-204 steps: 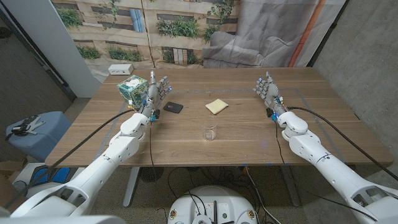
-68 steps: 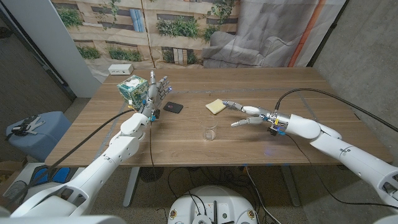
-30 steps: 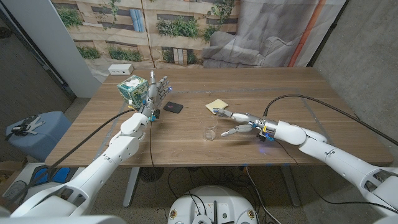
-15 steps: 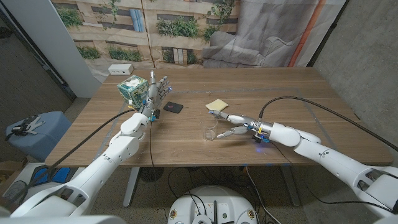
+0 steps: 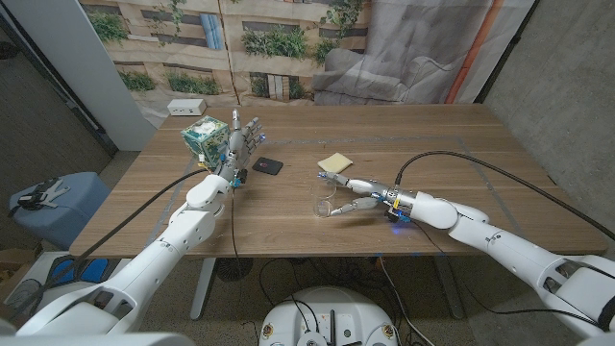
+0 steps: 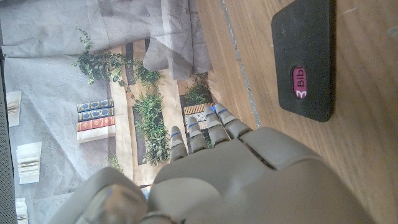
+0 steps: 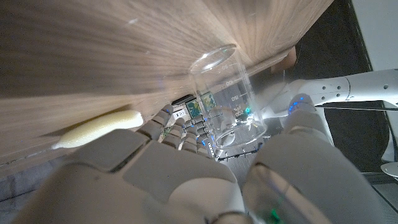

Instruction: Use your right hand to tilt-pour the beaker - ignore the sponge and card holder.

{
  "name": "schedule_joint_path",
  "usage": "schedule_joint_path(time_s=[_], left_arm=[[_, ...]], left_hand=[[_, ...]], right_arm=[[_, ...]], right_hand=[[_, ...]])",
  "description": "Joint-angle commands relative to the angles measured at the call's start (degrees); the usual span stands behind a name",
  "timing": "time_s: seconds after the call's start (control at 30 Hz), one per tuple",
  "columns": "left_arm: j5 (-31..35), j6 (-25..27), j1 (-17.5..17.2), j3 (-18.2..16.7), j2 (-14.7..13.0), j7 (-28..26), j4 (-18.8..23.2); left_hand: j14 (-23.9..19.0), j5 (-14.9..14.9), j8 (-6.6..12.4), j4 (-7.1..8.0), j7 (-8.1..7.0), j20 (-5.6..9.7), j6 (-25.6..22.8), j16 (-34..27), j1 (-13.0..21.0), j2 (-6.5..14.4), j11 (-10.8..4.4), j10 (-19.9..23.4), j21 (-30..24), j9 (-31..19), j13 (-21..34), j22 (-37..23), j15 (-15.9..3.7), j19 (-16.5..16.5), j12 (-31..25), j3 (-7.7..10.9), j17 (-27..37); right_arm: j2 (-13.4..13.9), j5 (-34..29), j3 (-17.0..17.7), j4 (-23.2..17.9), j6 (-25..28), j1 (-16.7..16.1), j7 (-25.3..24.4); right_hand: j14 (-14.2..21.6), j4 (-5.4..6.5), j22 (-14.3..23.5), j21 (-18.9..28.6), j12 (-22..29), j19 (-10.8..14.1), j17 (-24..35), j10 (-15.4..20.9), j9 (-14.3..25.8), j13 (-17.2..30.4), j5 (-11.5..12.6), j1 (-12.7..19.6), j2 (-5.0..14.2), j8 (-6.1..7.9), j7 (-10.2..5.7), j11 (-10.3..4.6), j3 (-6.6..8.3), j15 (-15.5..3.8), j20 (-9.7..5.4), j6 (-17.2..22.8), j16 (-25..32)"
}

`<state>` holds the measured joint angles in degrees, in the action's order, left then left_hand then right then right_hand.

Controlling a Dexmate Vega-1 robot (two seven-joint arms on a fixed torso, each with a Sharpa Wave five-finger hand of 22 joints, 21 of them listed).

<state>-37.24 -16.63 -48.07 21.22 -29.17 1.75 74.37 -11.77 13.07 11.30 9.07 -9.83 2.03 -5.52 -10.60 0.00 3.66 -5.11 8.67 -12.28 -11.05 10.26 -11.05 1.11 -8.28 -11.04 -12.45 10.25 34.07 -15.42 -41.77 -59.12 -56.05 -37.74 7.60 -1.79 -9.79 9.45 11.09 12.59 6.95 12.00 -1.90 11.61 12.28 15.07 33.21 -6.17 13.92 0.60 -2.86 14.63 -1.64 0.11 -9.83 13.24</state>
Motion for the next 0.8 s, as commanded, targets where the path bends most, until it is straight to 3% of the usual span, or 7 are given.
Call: schedule_joint_path(time_s=[0.03,0.5,0.8], left_arm=[[0.01,-0.03,0.02,0.01,0.01,0.00,-0.01],[0.00,-0.01,-0.01,-0.01,-0.02,-0.01,0.04],[-0.01,0.01,-0.03,-0.01,-0.03,-0.02,0.08]], left_hand=[[-0.35,0.25,0.21,-0.08,-0.41,0.58,-0.14,-0.27,0.09,1.46,0.03,0.57,-0.42,-0.20,0.17,-0.18,0.03,-0.40,-0.33,-0.31,0.31],[-0.31,0.25,0.20,-0.07,-0.36,0.58,-0.12,-0.25,0.09,1.46,-0.03,0.58,-0.41,-0.20,0.17,-0.18,0.04,-0.38,-0.34,-0.31,0.31],[-0.32,0.25,0.20,-0.07,-0.44,0.54,-0.12,-0.26,0.08,1.46,-0.02,0.55,-0.41,-0.20,0.17,-0.18,0.00,-0.37,-0.33,-0.31,0.31]], right_arm=[[-1.29,0.64,-0.92,1.53,0.88,0.26,-1.68],[-3.15,3.85,-2.46,5.36,-1.30,1.77,0.38],[-4.52,3.00,-2.88,8.71,-3.73,2.73,-0.80]], right_hand=[[1.32,0.25,0.18,0.58,0.61,0.81,0.03,1.36,0.19,0.24,0.59,1.11,-0.25,0.54,-0.30,-0.35,0.39,-0.62,-0.08,-3.88,0.73],[4.04,0.38,0.18,0.59,1.15,2.63,0.12,3.83,0.40,0.60,1.09,2.49,-0.17,1.71,-1.04,-0.64,0.55,-1.19,0.95,-1.42,1.58],[6.33,0.03,0.18,0.60,1.98,4.52,0.18,7.19,0.63,1.05,1.74,5.43,-0.40,3.19,-3.59,-1.67,1.02,-2.44,0.73,1.34,2.21]])
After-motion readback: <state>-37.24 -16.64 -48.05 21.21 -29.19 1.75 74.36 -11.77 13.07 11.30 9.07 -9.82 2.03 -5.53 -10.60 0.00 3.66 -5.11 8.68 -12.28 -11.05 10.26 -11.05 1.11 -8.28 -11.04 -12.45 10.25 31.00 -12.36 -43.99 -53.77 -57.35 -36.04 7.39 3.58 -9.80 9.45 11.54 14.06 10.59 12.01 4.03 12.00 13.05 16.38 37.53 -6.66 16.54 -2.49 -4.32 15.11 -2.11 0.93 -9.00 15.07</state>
